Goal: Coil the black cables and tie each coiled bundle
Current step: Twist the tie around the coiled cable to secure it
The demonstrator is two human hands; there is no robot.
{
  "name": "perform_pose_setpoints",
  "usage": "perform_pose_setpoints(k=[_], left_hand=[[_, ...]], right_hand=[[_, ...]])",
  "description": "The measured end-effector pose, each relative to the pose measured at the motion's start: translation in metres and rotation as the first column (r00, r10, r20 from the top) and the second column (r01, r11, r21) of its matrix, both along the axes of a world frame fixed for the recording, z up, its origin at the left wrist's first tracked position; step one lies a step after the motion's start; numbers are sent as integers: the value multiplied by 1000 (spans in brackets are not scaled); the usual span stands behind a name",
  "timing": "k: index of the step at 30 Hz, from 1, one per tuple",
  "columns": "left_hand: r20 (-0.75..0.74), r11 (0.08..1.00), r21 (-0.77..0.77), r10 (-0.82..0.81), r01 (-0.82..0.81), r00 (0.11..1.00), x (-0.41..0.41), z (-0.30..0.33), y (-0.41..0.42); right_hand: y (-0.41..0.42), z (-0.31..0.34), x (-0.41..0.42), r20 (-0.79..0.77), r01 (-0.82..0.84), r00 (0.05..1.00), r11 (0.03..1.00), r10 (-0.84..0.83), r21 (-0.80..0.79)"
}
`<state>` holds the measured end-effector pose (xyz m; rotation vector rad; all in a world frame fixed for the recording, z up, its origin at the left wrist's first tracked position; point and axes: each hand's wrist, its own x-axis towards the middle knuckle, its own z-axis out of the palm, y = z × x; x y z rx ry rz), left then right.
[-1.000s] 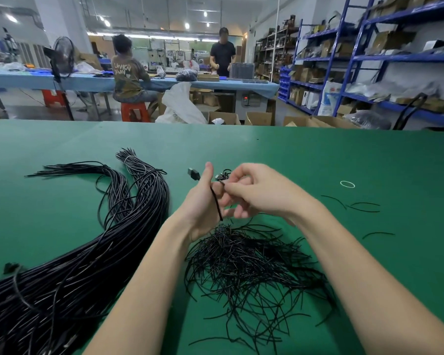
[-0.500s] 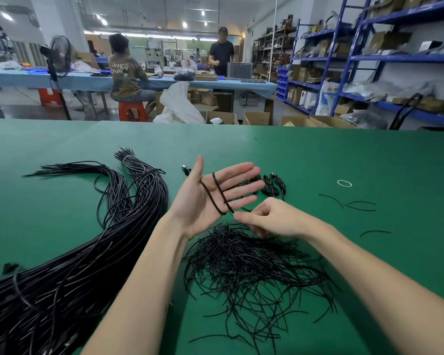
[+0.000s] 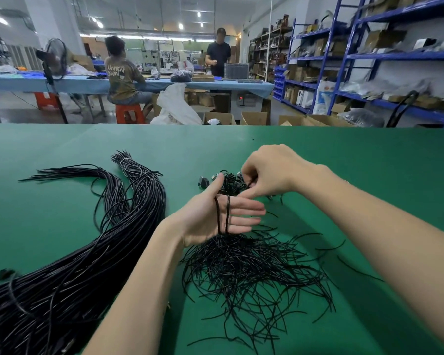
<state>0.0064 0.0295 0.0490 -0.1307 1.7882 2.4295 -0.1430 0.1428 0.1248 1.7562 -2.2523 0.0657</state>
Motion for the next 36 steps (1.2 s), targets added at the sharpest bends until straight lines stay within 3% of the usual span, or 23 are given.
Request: perform_pose_setpoints(k=[2, 7, 9, 11, 13, 16, 19, 22, 26, 31, 33, 36], left_hand=[[30, 998, -44, 43, -42, 999, -3, -2, 2], [-5, 941, 76, 330, -328, 944, -7, -6, -4], [-48, 912, 169, 387, -374, 921, -5, -6, -10], [-88, 888, 252, 416, -384, 905, -3, -6, -12], [-122, 880, 298, 419, -370, 900, -2, -5, -11], [-205, 874, 382, 396, -300, 895, 0, -3, -11], [-298, 888, 422, 328, -185, 896, 5, 2, -14], [-333, 930, 360, 206, -78, 920, 9, 4, -11], [-253, 976, 214, 21, 34, 967, 12, 4, -3], [-64, 982, 24, -186, 188, 980, 11, 7, 4], [35, 982, -27, -187, 188, 982, 9, 5, 7], [85, 1000, -12, -16, 18, 996, 5, 2, 6]], right_hand=[[-5, 4, 9, 93, 40, 995, 999, -38, -25], [-9, -5, 33, 397, 78, 915, 997, -73, 5], [-4, -18, 39, 578, 58, 815, 998, -55, 13], [3, -33, 44, 763, 32, 646, 999, -22, 2], [11, -49, 44, 844, 3, 536, 1000, 13, -17], [21, -72, 40, 871, -64, 489, 998, 47, -17], [33, -86, 31, 844, -68, 537, 998, 21, 18], [37, -84, 19, 812, -6, 584, 1000, -15, 22], [33, -64, 2, 872, 48, 461, 986, -161, 157], [15, -34, 4, 817, 90, 471, 940, -331, 329], [7, -22, 7, 847, 137, 378, 927, -375, 349], [-1, -7, 9, 872, 172, 300, 921, -386, 349]])
